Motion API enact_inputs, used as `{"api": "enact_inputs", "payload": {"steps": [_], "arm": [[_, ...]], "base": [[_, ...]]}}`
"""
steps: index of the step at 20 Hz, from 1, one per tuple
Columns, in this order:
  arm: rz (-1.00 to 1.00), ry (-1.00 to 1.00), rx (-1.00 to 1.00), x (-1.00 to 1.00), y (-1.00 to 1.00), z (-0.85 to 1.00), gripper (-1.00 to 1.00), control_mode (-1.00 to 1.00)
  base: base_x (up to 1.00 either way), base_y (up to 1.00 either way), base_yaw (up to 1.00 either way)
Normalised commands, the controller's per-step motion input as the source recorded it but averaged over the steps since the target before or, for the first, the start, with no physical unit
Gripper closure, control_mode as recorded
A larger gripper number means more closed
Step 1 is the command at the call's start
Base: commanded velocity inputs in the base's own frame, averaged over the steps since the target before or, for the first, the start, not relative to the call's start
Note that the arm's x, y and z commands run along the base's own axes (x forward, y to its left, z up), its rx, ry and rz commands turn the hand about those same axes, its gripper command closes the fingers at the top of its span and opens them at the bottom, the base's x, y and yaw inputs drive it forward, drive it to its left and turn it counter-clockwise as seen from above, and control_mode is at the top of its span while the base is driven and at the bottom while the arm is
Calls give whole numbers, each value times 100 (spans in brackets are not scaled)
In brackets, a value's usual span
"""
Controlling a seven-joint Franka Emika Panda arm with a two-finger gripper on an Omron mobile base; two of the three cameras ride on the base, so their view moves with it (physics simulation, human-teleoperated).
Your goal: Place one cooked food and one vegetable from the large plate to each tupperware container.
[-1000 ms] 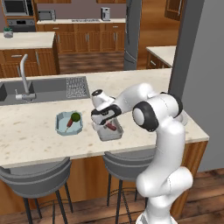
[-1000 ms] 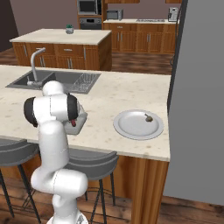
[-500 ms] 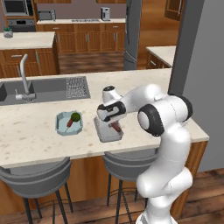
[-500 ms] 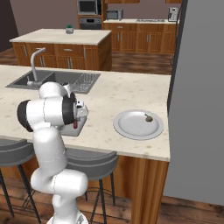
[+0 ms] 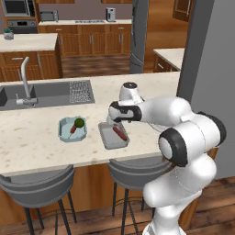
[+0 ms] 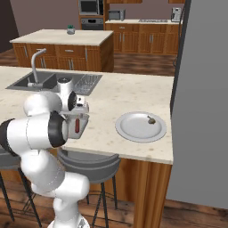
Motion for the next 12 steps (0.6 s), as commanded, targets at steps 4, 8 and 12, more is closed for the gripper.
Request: {"api": "enact_inputs", "payload": {"steps": [4, 8, 12], "arm": [[-6, -22, 16, -94, -78, 100, -100, -100], [-13, -32, 15, -68, -86, 100, -100, -100], [-21, -22, 4, -34, -67, 100, -100, -100]], "base": [[0, 0, 0], [0, 0, 0], [0, 0, 0]]}}
